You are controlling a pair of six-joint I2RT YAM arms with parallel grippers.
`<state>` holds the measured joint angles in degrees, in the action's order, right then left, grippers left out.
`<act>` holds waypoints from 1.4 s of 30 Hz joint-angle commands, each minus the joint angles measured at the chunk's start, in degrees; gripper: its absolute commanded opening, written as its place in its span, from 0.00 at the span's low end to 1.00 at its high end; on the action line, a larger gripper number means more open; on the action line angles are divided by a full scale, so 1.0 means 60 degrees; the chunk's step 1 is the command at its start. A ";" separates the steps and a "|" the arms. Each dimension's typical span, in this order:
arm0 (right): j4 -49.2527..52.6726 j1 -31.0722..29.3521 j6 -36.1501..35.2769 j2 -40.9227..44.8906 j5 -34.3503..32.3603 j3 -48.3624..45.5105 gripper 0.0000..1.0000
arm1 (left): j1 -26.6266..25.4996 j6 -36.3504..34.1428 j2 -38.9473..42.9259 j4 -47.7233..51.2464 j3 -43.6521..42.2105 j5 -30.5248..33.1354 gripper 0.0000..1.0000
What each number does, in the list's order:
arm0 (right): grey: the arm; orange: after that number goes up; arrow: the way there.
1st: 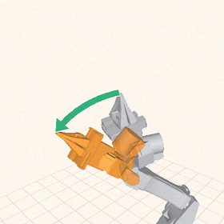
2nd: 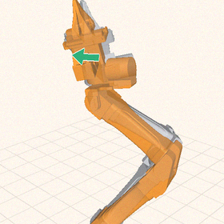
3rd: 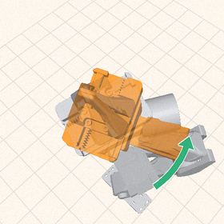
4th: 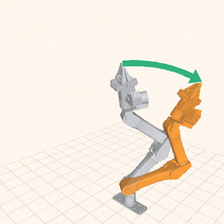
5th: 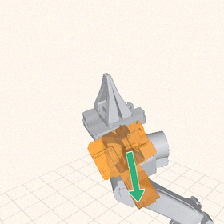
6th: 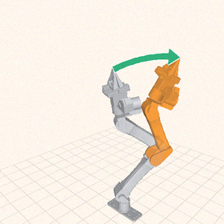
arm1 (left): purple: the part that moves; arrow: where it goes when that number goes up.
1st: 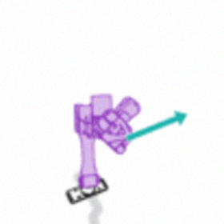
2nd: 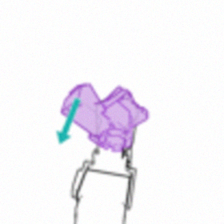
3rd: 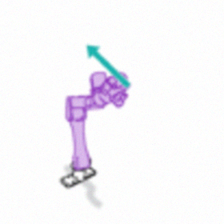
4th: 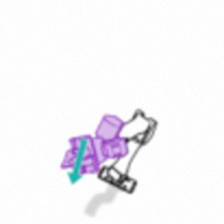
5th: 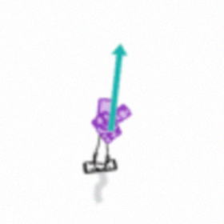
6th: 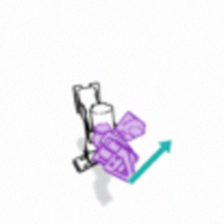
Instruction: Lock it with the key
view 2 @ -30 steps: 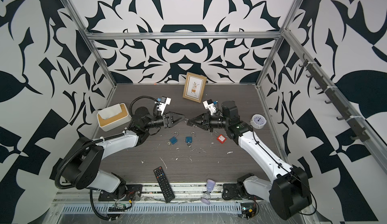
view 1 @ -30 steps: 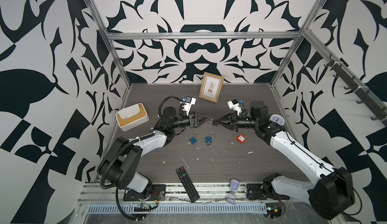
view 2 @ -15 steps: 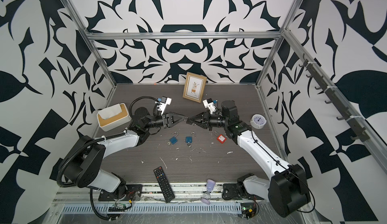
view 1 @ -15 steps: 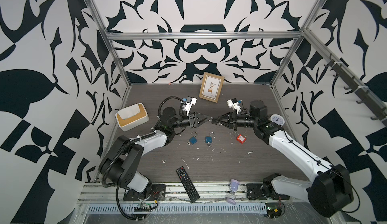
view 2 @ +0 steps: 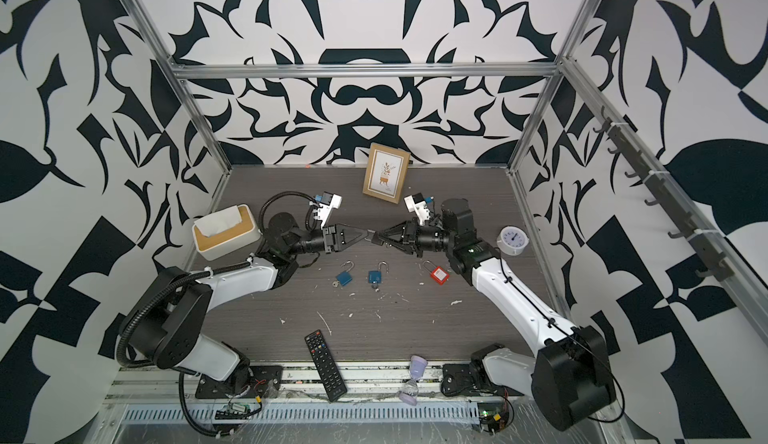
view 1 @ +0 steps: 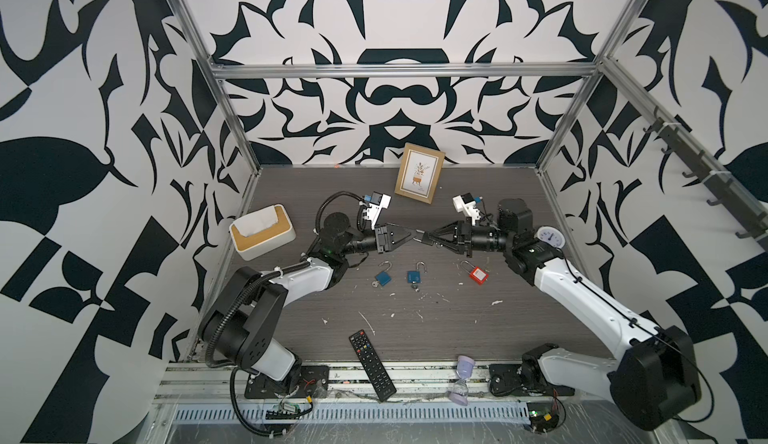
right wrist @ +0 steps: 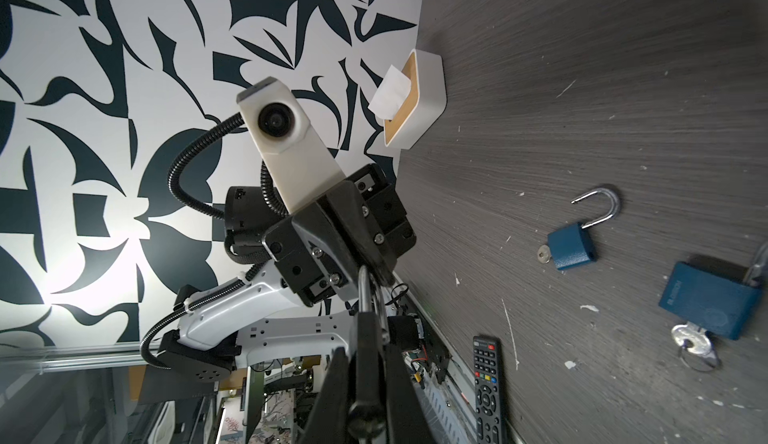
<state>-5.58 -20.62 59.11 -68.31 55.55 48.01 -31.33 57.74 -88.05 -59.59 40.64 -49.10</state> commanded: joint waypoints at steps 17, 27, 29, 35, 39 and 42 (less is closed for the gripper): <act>-0.1738 -0.0006 -0.2528 0.0532 0.0042 -0.0810 0.00 | -0.0397 0.1438 -0.0119 -0.1390 0.0109 -0.0118 0.00; -0.2064 -0.0006 -0.2341 0.0126 -0.0156 -0.0637 0.00 | -0.0966 0.0860 -0.0449 -0.1421 0.0225 -0.0209 0.00; -0.2179 -0.0007 -0.2283 0.0023 -0.0190 -0.0610 0.00 | -0.1059 0.0761 -0.0478 -0.1420 0.0226 -0.0194 0.00; -0.2792 -0.0020 -0.1889 -0.0408 -0.0221 -0.0587 0.00 | -0.1393 0.0385 -0.0480 -0.1058 0.0333 -0.0216 0.00; -0.3002 -0.0060 -0.1811 -0.0617 -0.0286 -0.0554 0.00 | -0.1530 0.0346 -0.0552 -0.1031 0.0420 -0.0290 0.00; -0.3126 -0.0101 -0.1784 -0.0741 -0.0335 -0.0518 0.00 | -0.1626 0.0342 -0.0617 -0.1069 0.0495 -0.0429 0.00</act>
<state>-18.31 -18.94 46.78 -71.00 56.14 43.09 -34.30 61.58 -91.02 -62.76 40.86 -42.65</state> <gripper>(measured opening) 0.138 0.063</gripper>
